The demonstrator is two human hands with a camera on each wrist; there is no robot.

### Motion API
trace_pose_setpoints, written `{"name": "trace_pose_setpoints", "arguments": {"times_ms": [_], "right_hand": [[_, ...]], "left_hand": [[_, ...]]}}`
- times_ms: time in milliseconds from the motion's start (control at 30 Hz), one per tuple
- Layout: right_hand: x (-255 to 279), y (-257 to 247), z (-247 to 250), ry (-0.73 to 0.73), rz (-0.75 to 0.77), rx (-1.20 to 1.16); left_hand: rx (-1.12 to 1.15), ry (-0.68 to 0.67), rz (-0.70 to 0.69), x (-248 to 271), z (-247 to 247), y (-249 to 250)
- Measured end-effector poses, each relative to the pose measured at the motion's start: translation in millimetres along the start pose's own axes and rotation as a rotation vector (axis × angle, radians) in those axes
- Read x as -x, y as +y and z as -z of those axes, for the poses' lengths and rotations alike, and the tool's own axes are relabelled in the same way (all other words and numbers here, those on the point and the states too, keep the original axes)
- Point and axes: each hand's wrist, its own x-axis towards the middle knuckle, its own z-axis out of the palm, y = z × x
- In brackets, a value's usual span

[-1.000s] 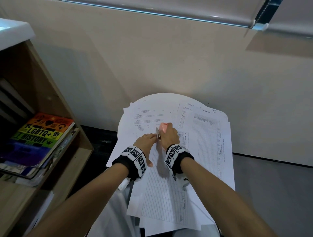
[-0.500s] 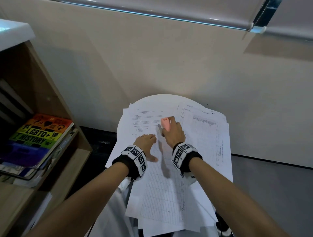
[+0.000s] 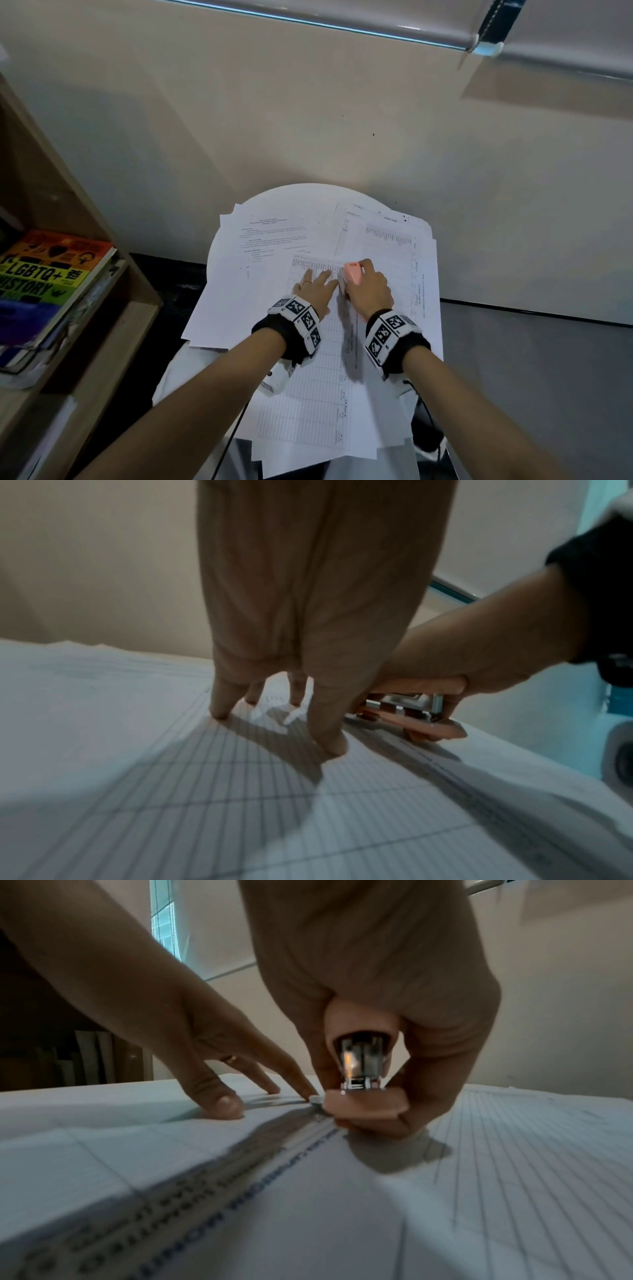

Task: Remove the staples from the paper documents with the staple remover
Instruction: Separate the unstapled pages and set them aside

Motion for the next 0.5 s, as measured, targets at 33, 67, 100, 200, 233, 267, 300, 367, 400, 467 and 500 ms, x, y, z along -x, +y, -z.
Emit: {"name": "trace_pose_setpoints", "arguments": {"times_ms": [33,67,100,200,233,267,300,367,400,467,500], "right_hand": [[0.6,1.0,-0.3,0.004,-0.004,-0.005],[1.1,1.8,-0.9,0.012,-0.009,-0.012],[1.6,2.3,-1.4,0.020,-0.013,-0.015],[1.6,1.3,-1.3,0.034,-0.021,-0.001],[1.3,0.6,-1.0,0.035,-0.023,0.003],[0.6,-0.2,-0.7,0.037,-0.021,0.007],[-0.1,-0.8,0.0,0.038,-0.013,0.014],[-1.4,-1.5,0.9,0.043,-0.001,0.033],[-2.0,-1.3,0.8,0.045,0.002,0.037],[-3.4,-0.9,0.5,0.044,0.004,0.038],[-4.0,-1.0,0.2,0.043,0.000,0.038]], "left_hand": [[0.023,-0.007,0.016,0.1,1.2,3.0],[0.029,-0.012,0.029,1.1,1.6,5.8],[0.028,-0.009,0.039,1.3,1.1,8.2],[0.018,0.002,0.056,2.6,1.1,11.3],[0.010,-0.003,0.057,2.5,1.1,11.2],[0.005,-0.011,0.061,2.5,2.1,11.6],[0.001,-0.017,0.068,2.4,3.6,12.5],[-0.012,-0.035,0.085,0.7,6.4,15.1],[-0.023,-0.046,0.096,0.4,7.7,16.9],[-0.036,-0.059,0.110,-0.1,9.7,19.4],[-0.032,-0.060,0.112,-0.5,10.1,19.9]]}}
